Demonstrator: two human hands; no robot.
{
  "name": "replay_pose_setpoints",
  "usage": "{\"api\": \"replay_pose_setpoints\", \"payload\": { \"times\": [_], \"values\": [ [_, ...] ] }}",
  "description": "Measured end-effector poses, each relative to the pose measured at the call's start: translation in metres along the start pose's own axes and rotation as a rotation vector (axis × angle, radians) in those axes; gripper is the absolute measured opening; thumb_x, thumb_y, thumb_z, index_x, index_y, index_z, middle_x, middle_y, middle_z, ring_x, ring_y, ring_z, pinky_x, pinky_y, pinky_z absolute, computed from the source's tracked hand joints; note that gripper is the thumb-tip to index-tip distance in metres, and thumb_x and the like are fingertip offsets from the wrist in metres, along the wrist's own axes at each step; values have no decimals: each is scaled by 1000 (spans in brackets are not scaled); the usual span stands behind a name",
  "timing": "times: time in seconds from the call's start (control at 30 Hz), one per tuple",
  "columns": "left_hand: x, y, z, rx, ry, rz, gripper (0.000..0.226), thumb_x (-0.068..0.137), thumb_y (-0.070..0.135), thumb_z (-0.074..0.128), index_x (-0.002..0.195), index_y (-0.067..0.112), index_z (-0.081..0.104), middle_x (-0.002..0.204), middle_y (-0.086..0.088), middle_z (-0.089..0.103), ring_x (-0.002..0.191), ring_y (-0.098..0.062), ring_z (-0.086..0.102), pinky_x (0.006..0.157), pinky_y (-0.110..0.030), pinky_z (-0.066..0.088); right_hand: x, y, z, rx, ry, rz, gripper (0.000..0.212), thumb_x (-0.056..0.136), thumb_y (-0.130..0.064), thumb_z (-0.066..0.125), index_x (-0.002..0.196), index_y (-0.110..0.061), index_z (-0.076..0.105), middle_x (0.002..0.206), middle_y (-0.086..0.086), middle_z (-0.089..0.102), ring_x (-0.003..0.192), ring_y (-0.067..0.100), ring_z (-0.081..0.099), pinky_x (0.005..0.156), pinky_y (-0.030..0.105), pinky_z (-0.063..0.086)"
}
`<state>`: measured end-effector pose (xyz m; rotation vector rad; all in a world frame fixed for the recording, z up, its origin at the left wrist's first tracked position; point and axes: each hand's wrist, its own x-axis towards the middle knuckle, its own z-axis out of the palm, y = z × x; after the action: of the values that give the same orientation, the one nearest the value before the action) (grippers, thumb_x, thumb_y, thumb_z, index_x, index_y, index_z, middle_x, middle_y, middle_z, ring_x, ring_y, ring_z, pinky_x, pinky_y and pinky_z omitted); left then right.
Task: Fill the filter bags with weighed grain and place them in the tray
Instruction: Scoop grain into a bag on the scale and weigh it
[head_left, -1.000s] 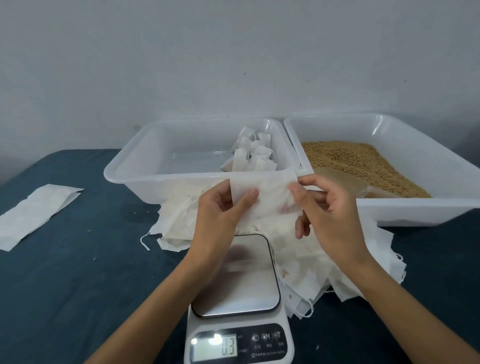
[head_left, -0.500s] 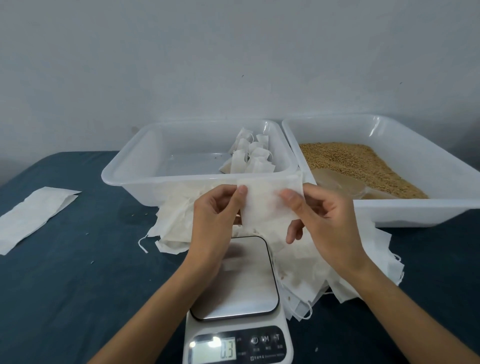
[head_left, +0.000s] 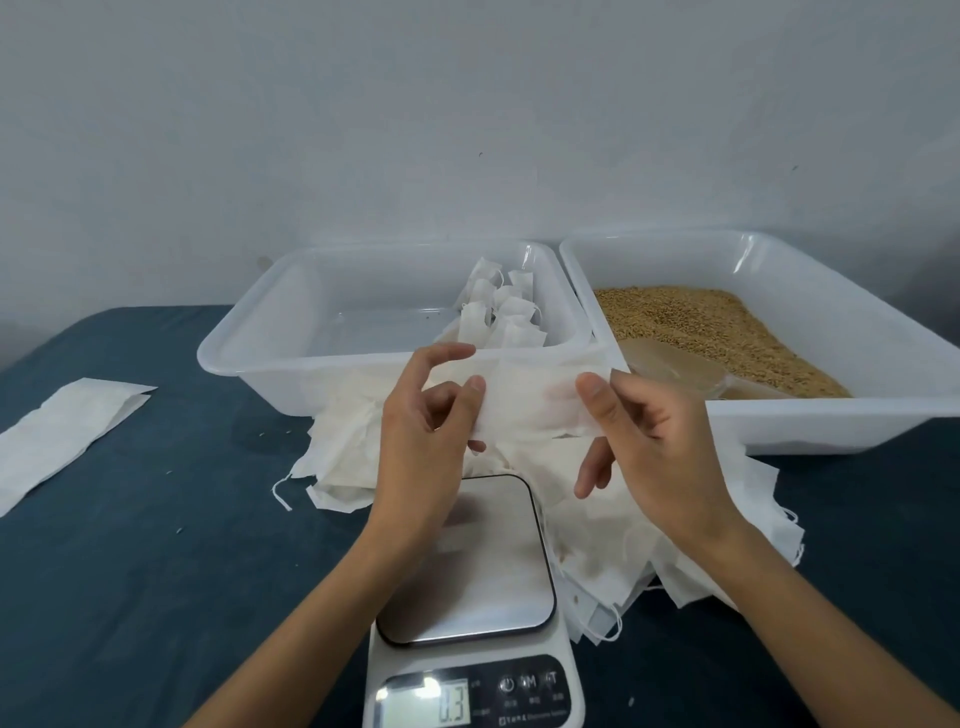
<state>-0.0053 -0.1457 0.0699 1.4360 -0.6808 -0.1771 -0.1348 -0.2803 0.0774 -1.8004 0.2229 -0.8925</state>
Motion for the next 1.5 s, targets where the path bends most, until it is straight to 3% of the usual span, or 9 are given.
{"api": "replay_pose_setpoints", "payload": {
  "times": [0.07, 0.17, 0.27, 0.47, 0.57, 0.73, 0.87, 1.23, 1.5],
  "values": [
    [-3, 2, 0, 121, 4, 59, 14, 103, 26, 62, 117, 29, 63, 74, -9, 60, 69, -14, 57, 69, -22, 48, 2, -5, -2, 29, -17, 12, 45, 95, -58, 57, 63, -25, 52, 49, 0, 39, 44, 27, 68, 37, 32, 38],
    [-9, 9, -4, 331, -101, 292, 54, 89, 51, 71, 137, 31, 55, 120, 13, 62, 118, -7, 58, 99, -13, 40, 4, -13, -7, 45, -113, 67, 68, 86, -78, 50, 94, -14, 71, 73, 30, 59, 47, 29, 69, 42, 39, 44],
    [-16, 13, -1, 400, -390, 242, 93, 78, 49, 86, 155, 37, 36, 143, 18, 53, 138, 0, 45, 108, -8, 31, 7, -26, -10, 9, -180, 93, 75, 75, -92, 42, 101, -27, 70, 71, 16, 66, 47, 29, 69, 44, 38, 47],
    [-22, 14, 7, 332, -400, 214, 64, 85, 3, 71, 141, 24, 50, 117, 9, 68, 105, -11, 63, 89, -24, 50, 14, -59, -17, -159, -373, 50, 73, 73, -94, 35, 96, -38, 77, 87, 4, 73, 55, 25, 72, 48, 37, 51],
    [-22, 15, 6, 226, -373, 160, 47, 83, 5, 63, 125, 27, 58, 102, 9, 69, 92, -13, 64, 77, -19, 50, 32, -60, -41, -156, -323, -6, 79, 90, -79, 28, 103, -19, 78, 87, 4, 78, 54, 29, 72, 47, 33, 53],
    [-28, 12, 10, 43, -394, 36, 42, 76, 16, 61, 117, 27, 61, 104, 9, 70, 105, -9, 64, 88, -17, 51, 78, -15, -113, -552, -69, 94, 14, 99, -37, 63, 102, -31, 74, 88, 2, 78, 64, 24, 72, 64, 35, 60],
    [-26, 7, 13, -12, -356, 8, 33, 87, 14, 74, 116, 27, 65, 96, 6, 73, 91, -9, 66, 81, -17, 50, 98, 29, -163, -1066, -349, 421, 39, 82, -40, 82, 116, -28, 68, 108, -9, 71, 93, 4, 65, 82, 24, 51],
    [-16, -3, 6, 6, -359, -64, 36, 78, 15, 81, 110, 23, 66, 93, 3, 74, 86, -9, 69, 75, -20, 54, 108, 52, -169, -1237, -472, 519, 17, 78, -35, 85, 81, -25, 71, 90, -7, 71, 88, 14, 66, 85, 38, 57],
    [-18, -4, 1, -22, -342, -60, 24, 75, 24, 76, 98, 26, 70, 99, 3, 75, 93, -13, 69, 85, -40, 57, 111, 54, -207, -1396, -182, 394, 16, 96, -25, 67, 106, -13, 63, 107, 3, 69, 95, 22, 64, 82, 36, 52]
  ]
}}
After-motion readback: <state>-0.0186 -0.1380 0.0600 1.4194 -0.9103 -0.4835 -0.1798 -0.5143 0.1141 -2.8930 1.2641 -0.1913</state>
